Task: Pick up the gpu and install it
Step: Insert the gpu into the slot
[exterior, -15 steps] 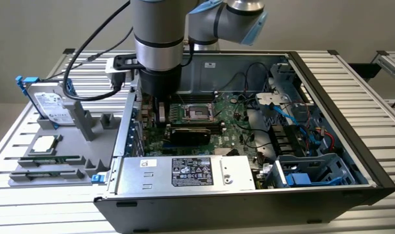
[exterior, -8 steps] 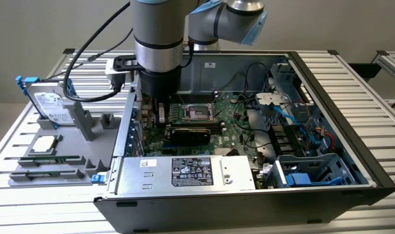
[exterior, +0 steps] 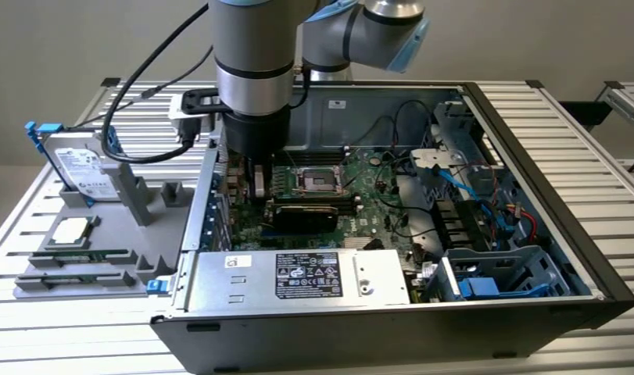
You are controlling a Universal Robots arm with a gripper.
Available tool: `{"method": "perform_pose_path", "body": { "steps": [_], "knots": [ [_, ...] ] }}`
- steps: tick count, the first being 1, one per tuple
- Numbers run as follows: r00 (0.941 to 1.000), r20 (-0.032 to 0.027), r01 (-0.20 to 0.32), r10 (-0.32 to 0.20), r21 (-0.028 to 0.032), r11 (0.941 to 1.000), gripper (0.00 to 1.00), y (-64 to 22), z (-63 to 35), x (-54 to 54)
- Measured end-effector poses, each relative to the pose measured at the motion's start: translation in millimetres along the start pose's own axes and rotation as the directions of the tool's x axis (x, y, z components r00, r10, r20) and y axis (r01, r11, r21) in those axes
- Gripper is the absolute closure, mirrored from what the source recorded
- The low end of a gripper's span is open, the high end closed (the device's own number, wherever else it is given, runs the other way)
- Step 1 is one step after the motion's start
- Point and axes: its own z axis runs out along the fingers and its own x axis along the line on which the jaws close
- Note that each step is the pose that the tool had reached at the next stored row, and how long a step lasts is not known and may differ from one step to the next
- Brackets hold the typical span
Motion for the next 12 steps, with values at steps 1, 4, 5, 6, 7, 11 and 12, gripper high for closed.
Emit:
{"method": "perform_pose_path", "body": {
  "steps": [1, 4, 5, 6, 7, 11, 12],
  "knots": [
    [1.0, 0.0011, 0.0, 0.0, 0.0007, 1.0, 0.89, 0.0, -0.9, -0.1],
    [1.0, 0.0021, 0.0, 0.0, 0.0003, 1.0, 0.89, 0.7, -10.3, -0.5],
    [1.0, 0.0024, 0.0, 0.0, 0.0002, 1.0, 0.89, 0.8, -12.4, -0.6],
    [1.0, 0.0026, 0.001, -0.001, 0.0002, 1.0, 0.89, 0.7, -13.1, -0.6],
    [1.0, 0.0028, 0.001, -0.001, 0.0004, 1.0, 0.89, 0.5, -13.0, -0.6],
    [1.0, 0.0022, 0.006, -0.006, -0.0001, 1.0, 0.89, -1.4, -12.7, -0.4],
    [1.0, 0.0021, 0.008, -0.008, -0.0002, 1.0, 0.89, -1.9, -12.5, -0.3]
  ]
}}
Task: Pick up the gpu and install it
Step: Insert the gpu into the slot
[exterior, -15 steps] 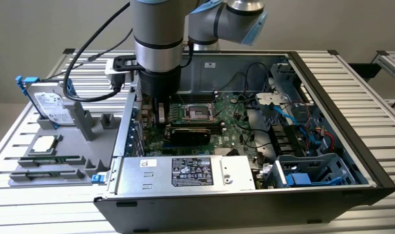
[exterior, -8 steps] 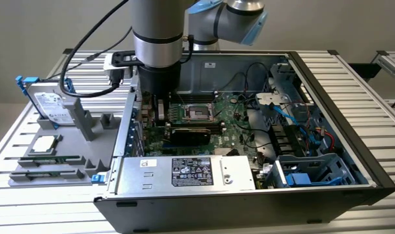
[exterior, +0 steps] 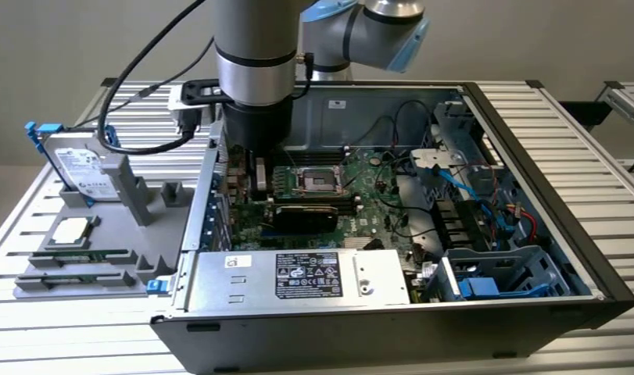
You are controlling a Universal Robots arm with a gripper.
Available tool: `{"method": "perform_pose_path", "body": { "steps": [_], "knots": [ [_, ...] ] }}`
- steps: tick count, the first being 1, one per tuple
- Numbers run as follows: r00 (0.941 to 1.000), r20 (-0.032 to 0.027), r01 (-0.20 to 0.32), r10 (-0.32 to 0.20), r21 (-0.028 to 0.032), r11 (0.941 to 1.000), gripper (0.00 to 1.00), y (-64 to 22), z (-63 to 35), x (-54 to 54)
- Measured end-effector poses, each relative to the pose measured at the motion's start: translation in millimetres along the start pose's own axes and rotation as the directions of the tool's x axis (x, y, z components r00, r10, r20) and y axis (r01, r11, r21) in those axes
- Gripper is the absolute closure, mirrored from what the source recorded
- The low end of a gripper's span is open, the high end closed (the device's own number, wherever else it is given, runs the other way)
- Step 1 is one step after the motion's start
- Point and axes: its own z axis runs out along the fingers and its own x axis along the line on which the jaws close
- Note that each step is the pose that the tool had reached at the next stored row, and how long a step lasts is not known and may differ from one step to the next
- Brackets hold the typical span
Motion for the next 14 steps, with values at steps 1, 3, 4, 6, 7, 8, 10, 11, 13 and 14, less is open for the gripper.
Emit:
{"method": "perform_pose_path", "body": {
  "steps": [1, 3, 4, 6, 7, 8, 10, 11, 13, 14],
  "knots": [
    [1.0, -0.0003, 0.002, -0.002, -0.0002, 1.0, 0.89, -0.5, 0.4, 0.1],
    [1.0, -0.0003, 0.006, -0.006, -0.0002, 1.0, 0.89, -1.5, 1.9, 0.3],
    [1.0, -0.0005, 0.008, -0.008, -0.0004, 1.0, 0.89, -1.7, 3.2, 0.3],
    [0.9999, -0.0012, 0.011, -0.011, -0.0005, 0.9999, 0.89, -2.2, 6.9, 0.5],
    [0.9999, -0.0015, 0.013, -0.013, -0.0004, 0.9999, 0.89, -2.4, 8.8, 0.5],
    [0.9999, -0.0023, 0.015, -0.015, -0.0004, 0.9999, 0.89, -2.6, 10.5, 0.5],
    [0.9998, -0.0038, 0.017, -0.017, -0.0012, 0.9999, 0.89, -2.7, 12.0, 0.6],
    [0.9998, -0.004, 0.017, -0.017, -0.0012, 0.9998, 0.89, -2.8, 12.2, 0.6],
    [0.9998, -0.0039, 0.017, -0.017, -0.001, 0.9998, 0.89, -2.7, 12.8, 0.6],
    [0.9998, -0.0039, 0.017, -0.017, -0.0009, 0.9998, 0.89, -2.8, 13.2, 0.6]
  ]
}}
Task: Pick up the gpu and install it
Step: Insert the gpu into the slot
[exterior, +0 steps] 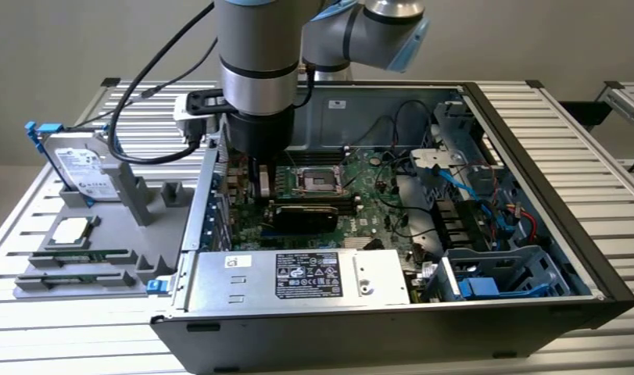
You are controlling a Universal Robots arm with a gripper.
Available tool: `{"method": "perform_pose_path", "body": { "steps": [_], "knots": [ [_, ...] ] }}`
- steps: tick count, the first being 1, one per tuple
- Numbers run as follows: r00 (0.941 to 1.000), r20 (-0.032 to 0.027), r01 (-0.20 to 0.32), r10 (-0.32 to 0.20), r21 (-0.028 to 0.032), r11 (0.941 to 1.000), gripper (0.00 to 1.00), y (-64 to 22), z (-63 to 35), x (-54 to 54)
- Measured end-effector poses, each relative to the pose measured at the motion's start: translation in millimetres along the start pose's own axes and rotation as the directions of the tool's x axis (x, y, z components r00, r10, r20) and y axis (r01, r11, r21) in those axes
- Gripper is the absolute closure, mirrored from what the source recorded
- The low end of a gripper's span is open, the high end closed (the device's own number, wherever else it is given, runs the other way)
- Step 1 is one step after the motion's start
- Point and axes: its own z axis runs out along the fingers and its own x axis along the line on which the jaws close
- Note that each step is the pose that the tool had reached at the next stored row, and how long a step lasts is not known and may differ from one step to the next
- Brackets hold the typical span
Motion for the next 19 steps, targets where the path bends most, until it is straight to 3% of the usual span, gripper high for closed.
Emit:
{"method": "perform_pose_path", "body": {
  "steps": [5, 7, 11, 19],
  "knots": [
    [1.0, -0.0007, 0.0, 0.0, -0.0001, 1.0, 0.89, 0.0, 0.5, 0.0],
    [1.0, 0.0016, 0.0, 0.0, 0.0022, 1.0, 0.89, 0.0, -3.3, -0.4],
    [1.0, -0.0005, 0.0, 0.0, 0.0, 1.0, 0.89, 0.8, -13.6, -0.6],
    [1.0, -0.0008, 0.002, -0.002, -0.0003, 1.0, 0.89, 3.1, -14.4, -1.0]
  ]
}}
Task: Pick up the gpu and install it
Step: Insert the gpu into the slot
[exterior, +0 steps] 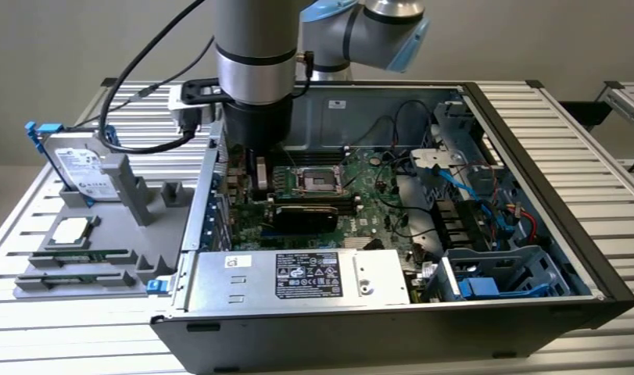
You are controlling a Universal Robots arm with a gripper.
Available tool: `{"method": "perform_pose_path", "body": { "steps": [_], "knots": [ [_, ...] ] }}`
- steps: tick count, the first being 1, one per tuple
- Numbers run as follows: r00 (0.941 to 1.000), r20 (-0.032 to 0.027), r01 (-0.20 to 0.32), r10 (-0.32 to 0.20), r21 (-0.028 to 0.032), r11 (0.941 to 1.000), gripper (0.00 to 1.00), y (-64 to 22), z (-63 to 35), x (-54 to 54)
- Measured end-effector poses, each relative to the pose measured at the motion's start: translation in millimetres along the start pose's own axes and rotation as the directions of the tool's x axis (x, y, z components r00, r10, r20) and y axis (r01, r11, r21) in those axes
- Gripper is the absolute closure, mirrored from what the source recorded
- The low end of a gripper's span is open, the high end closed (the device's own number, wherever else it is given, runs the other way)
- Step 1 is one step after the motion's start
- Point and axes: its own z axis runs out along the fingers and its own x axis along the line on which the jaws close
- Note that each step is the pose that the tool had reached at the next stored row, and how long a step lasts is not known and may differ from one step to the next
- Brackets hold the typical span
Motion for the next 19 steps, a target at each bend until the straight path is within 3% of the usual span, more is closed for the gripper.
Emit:
{"method": "perform_pose_path", "body": {
  "steps": [19],
  "knots": [
    [0.9999, -0.0004, 0.011, -0.011, -0.0003, 0.9999, 0.89, 15.4, -5.3, -2.3]
  ]
}}
